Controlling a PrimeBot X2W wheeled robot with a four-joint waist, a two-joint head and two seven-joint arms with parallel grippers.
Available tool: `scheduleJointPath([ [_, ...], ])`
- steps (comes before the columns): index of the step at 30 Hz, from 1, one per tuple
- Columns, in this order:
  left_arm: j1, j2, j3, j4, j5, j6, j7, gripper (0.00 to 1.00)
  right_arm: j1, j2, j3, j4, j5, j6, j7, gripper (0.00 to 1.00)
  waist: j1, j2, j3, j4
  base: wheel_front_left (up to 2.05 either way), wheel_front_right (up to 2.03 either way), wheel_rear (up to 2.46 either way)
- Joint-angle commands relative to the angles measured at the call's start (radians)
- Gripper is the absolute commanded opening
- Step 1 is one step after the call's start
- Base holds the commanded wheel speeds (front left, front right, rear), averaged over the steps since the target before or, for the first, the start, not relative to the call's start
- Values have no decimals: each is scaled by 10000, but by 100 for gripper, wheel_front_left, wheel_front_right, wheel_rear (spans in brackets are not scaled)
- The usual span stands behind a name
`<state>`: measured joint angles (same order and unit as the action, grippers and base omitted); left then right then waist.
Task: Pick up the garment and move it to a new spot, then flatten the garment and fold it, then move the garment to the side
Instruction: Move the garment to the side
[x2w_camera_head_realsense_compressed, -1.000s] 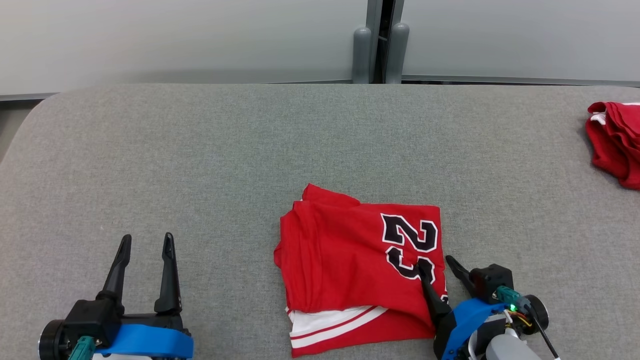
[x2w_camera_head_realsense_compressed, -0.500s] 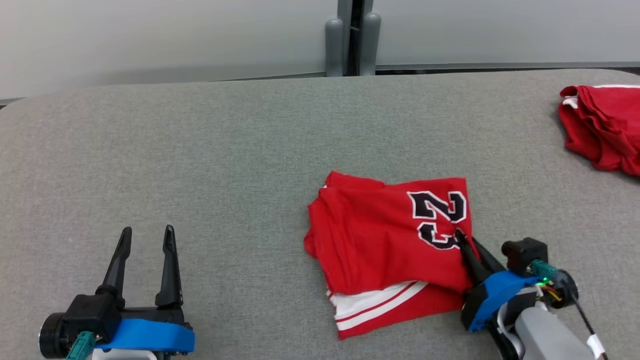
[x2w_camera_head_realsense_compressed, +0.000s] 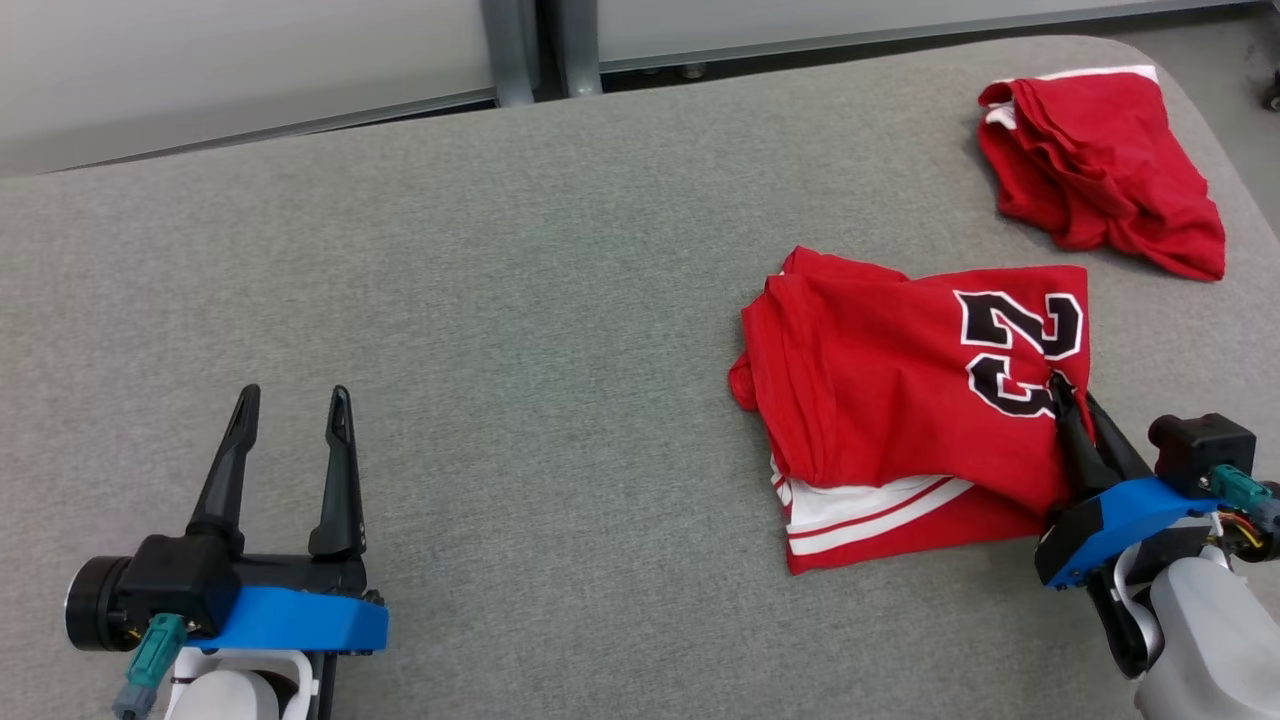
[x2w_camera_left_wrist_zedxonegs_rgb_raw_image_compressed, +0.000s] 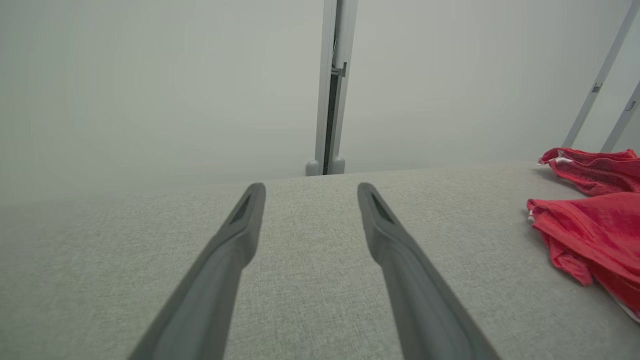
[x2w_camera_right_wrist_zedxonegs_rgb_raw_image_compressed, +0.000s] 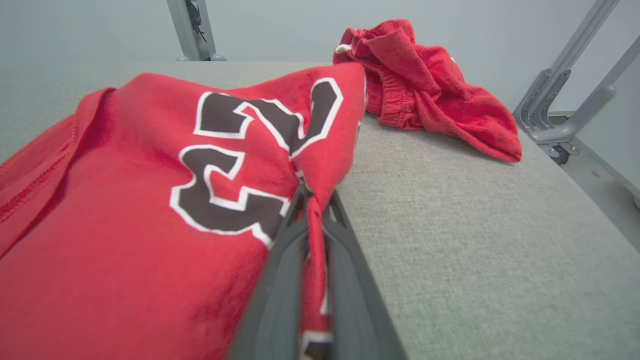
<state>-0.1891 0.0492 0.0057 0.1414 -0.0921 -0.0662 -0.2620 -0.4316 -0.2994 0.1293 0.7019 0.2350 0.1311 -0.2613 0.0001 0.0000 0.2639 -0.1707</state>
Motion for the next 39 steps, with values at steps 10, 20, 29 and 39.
scheduleJointPath([
  [10,-392,39,50,54,206,-194,-35,100,-465,220,-203,-624,-436,-8,-48,0,-1,0,404,-690,0,0,0],
  [20,-821,37,-65,-157,209,-274,-35,100,-2614,-275,325,-831,-737,-8,-46,0,-1,0,1139,-333,0,0,0],
  [29,-1539,38,-301,-395,253,-342,-33,100,-4542,-2054,-76,-582,-558,-8,413,0,-1,0,2444,25,0,0,0],
  [39,-2132,39,-383,-584,420,-402,-30,100,-5705,-3908,-1309,200,-392,-8,703,0,-1,0,3346,14,0,0,0],
])
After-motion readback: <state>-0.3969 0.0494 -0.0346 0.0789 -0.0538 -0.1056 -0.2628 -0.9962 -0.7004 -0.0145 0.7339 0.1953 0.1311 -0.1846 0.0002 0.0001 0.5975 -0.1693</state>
